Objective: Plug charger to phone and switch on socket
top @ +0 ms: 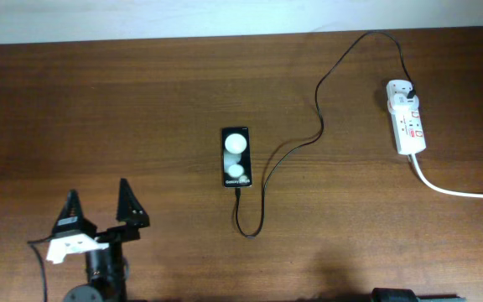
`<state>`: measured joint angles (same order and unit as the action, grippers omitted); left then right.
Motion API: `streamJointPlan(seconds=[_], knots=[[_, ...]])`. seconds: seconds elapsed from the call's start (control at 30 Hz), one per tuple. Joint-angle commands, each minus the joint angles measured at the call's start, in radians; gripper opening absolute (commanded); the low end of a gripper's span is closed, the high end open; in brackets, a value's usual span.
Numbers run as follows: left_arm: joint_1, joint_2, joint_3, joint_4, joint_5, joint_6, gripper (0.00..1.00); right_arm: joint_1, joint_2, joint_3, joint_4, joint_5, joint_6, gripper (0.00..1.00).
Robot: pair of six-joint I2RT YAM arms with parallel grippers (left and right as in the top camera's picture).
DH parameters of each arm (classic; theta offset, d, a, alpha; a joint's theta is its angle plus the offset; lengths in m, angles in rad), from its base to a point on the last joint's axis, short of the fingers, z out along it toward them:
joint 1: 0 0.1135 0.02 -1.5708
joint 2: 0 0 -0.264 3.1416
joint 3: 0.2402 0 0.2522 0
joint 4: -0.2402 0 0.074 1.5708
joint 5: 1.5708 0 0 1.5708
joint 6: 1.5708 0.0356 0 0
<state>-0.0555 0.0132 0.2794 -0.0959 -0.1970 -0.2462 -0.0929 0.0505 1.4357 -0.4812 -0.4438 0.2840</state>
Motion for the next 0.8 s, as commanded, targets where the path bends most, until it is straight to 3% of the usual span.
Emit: streamJointPlan(seconds=[0.0,0.2,0.33,0.4,0.57,0.6,0.67,0.7,0.77], knots=[[0.003,-0.006,-0.224,0.206,0.018,0.009,0.99,-0.008,-0.027,-0.025,0.000,0.011,0.013,0.08],[0.004,-0.005,-0.270,0.119,0.018,0.009,0.99,-0.039,-0.045,-0.090,0.026,0.011,0.072,0.11],[0.004,-0.004,-0.270,0.030,0.018,0.010,0.99,-0.039,-0.045,-0.091,0.032,0.011,0.072,0.31],[0.004,-0.003,-0.270,0.030,0.018,0.009,0.99,-0.037,-0.045,-0.091,0.032,0.011,0.072,0.48],[0.004,-0.003,-0.270,0.030,0.018,0.009,0.99,0.017,-0.045,-0.111,0.042,0.011,0.064,0.51],[0.004,-0.003,-0.270,0.030,0.018,0.009,0.99,0.027,-0.045,-0.111,0.042,0.011,0.061,0.55],[0.004,-0.003,-0.270,0.030,0.018,0.009,0.99,0.049,-0.045,-0.111,0.066,0.011,0.061,0.92],[0.004,-0.003,-0.270,0.030,0.018,0.009,0.99,0.054,-0.045,-0.112,0.123,0.014,0.061,0.99],[0.004,-0.003,-0.270,0.030,0.018,0.009,0.99,0.092,-0.045,-0.165,0.250,0.108,0.061,0.99]])
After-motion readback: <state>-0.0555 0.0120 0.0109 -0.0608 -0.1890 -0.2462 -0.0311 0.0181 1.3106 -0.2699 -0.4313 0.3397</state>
